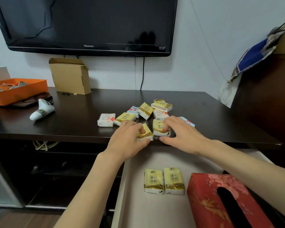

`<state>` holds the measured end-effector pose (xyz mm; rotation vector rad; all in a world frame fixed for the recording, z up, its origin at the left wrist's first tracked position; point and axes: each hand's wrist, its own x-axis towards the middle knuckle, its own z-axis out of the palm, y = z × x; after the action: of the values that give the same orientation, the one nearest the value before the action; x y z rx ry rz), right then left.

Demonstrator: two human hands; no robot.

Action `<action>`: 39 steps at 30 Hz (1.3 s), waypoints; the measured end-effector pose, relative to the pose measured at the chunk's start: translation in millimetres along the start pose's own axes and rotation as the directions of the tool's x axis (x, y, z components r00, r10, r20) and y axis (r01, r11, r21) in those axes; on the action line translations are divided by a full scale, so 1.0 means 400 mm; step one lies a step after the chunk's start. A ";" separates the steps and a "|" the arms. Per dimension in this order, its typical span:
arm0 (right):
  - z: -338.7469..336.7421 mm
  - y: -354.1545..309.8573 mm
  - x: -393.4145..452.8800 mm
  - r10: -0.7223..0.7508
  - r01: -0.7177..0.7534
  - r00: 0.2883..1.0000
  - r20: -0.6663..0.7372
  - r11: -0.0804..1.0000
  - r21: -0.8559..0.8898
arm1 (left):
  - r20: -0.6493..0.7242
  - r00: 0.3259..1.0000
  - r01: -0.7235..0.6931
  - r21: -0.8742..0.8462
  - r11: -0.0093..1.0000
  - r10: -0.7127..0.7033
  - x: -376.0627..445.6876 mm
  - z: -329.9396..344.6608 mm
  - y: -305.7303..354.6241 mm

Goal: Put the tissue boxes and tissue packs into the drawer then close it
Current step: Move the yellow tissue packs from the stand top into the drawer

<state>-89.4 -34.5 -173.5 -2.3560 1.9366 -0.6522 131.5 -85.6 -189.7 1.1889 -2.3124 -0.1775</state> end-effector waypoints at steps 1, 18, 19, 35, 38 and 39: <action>-0.005 0.000 0.005 0.034 -0.036 0.999 0.043 0.998 0.046 | 0.001 1.000 0.008 -0.009 1.000 -0.008 -0.001 0.000 0.003; -0.036 -0.003 0.041 0.039 -0.041 0.999 0.037 0.997 0.061 | 0.116 0.991 0.083 -0.124 0.989 -0.069 -0.032 -0.039 0.024; -0.039 -0.004 0.025 0.040 -0.038 0.999 -0.020 0.995 0.093 | 0.127 0.988 0.107 -0.163 0.981 -0.087 -0.036 -0.049 0.028; 0.010 -0.075 -0.306 -0.019 0.068 0.922 0.387 0.991 -0.114 | 0.556 0.828 -0.101 0.012 0.995 0.077 -0.259 -0.001 0.110; 0.012 -0.090 -0.305 -0.054 0.141 0.910 0.411 0.973 -0.185 | 0.574 0.815 -0.197 0.147 0.969 0.079 -0.267 0.024 0.095; 0.016 -0.093 -0.306 -0.048 0.147 0.900 0.434 0.969 -0.199 | 0.580 0.809 -0.225 0.164 0.960 0.090 -0.269 0.032 0.092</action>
<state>-69.9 87.9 -206.0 -2.4652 1.7797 0.0993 149.3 19.8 -230.3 1.1497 -3.0189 -0.2398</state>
